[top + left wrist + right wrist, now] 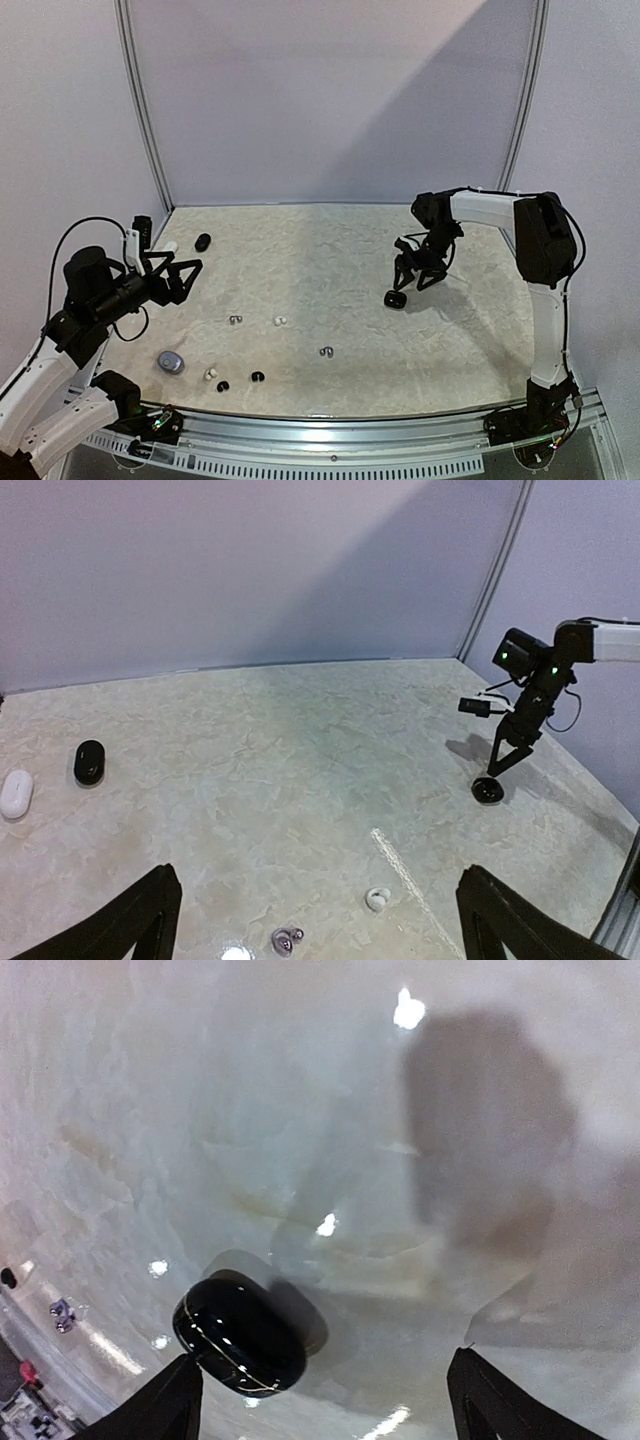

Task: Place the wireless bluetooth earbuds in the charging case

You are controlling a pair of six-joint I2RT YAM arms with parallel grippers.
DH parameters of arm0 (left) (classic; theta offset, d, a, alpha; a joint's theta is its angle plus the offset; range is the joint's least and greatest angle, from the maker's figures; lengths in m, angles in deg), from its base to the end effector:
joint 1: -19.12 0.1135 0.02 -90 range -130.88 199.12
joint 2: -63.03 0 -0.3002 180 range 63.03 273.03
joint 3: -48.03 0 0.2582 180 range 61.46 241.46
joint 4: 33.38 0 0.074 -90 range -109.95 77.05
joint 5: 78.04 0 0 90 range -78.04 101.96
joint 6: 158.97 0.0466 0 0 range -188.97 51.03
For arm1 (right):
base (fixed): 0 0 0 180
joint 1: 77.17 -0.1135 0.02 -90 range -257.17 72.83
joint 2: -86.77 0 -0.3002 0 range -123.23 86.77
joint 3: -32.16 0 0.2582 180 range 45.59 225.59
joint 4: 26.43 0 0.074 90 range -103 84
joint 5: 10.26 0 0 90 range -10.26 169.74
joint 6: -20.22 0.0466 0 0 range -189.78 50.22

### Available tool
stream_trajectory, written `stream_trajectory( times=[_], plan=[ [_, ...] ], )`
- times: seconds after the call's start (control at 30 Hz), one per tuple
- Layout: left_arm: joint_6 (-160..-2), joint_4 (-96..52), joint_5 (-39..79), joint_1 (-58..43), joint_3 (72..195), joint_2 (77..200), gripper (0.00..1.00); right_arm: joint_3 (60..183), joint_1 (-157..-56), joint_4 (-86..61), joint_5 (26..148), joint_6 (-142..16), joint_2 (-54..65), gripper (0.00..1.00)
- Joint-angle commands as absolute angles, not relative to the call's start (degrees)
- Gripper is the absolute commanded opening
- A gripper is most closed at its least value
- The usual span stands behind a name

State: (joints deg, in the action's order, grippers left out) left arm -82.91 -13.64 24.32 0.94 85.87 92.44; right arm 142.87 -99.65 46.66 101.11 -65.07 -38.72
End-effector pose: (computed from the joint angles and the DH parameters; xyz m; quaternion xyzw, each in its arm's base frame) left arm 0.1214 -0.0504 0.2753 0.0966 0.7658 -0.2544 0.5827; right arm 0.4077 0.1871 0.1747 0.1552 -0.9702 -0.1845 0.0258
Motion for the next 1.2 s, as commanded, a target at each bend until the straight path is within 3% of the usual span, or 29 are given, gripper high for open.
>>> stream_trajectory(
  times=[0.0, 0.17, 0.37, 0.63, 0.77, 1.17],
  plan=[
    [-82.1, -13.3, 21.7, 3.2, 88.1, 95.0, 0.98, 149.7, -99.6, 51.7, 88.5, -64.7, -39.2, 0.91],
    [-73.4, -9.9, 18.7, 6.1, 94.5, 103.8, 0.99, 149.8, -101.1, 45.7, 80.3, -62.7, -34.7, 0.99],
    [-54.0, 10.5, 15.4, 8.8, 112.1, 125.5, 0.99, 147.0, -104.5, 39.0, 70.7, -62.9, -30.0, 0.99],
    [-35.0, 29.1, 10.5, 11.4, 137.2, 150.9, 0.99, 140.0, -105.8, 32.3, 71.4, -63.6, -24.3, 0.99],
    [-38.0, 35.1, 11.2, 13.0, 150.0, 164.1, 0.99, 139.9, -106.1, 32.7, 71.9, -63.4, -23.5, 0.99],
    [-46.4, 30.5, 13.2, 17.1, 170.9, 191.2, 0.99, 144.0, -110.8, 35.7, 71.2, -60.9, -26.1, 0.99]
  ],
)
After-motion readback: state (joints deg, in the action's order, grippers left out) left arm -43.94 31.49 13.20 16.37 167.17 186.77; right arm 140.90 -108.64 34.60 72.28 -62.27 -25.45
